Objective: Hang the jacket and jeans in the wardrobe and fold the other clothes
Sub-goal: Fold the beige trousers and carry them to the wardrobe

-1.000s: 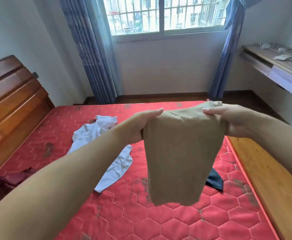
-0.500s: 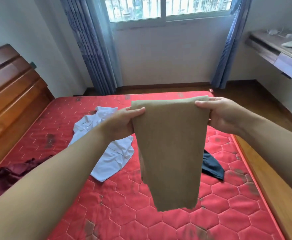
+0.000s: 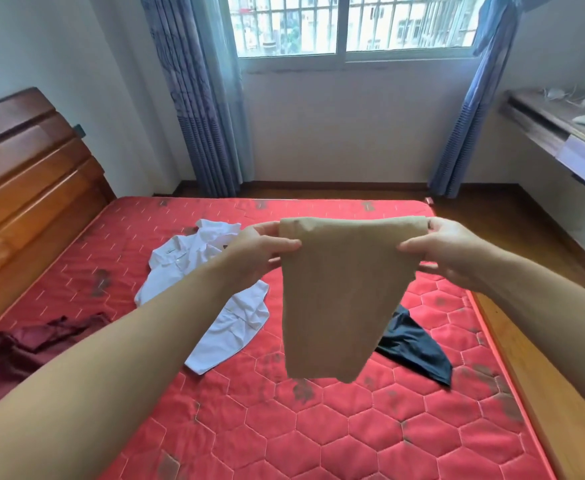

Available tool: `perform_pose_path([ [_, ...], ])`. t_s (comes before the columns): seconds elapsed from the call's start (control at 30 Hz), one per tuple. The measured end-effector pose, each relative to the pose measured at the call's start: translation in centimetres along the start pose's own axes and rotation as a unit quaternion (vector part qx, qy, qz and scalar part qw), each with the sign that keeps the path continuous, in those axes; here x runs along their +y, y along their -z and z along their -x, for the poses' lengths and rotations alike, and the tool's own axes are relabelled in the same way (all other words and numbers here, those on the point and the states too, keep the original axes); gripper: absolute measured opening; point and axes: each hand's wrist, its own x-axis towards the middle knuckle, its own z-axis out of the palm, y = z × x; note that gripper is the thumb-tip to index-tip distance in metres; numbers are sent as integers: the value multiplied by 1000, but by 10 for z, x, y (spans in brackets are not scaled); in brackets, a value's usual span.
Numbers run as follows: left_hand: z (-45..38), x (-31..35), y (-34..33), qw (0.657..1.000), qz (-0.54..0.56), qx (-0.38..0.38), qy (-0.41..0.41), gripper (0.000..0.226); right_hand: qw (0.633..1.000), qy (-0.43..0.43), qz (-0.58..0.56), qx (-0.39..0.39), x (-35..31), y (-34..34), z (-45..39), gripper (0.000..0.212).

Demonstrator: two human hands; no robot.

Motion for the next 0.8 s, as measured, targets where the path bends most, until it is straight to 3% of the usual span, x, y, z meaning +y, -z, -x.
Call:
perform_pose_path([
  [0.07,-5,6,-3,998,-51,36,-26,30,999,-6,16,41,-5,3,-8,38],
  [0.17,-11,15,-8,980,-175,85,-46,30,995,0,37,90,-10,5,-16,67],
  [0.23,-16,15,-7,976,-184,106,-37,26,994,13,43,103,-12,4,-18,76],
  [0.43,-27,5,0,988,-96,118,16,24,997,-12,71,8,-13,11,-22,45],
  [0.57,-45,-4,6,985,-103,131,51,64,993,-57,102,-4,2,13,-41,27],
  [0.67,-64,-16,10,987,-101,115,55,52,995,-64,71,12,15,6,-67,26],
  [0.8,-101,-23,16,980,-88,157,84,28,995,-37,85,46,17,-11,-115,17],
])
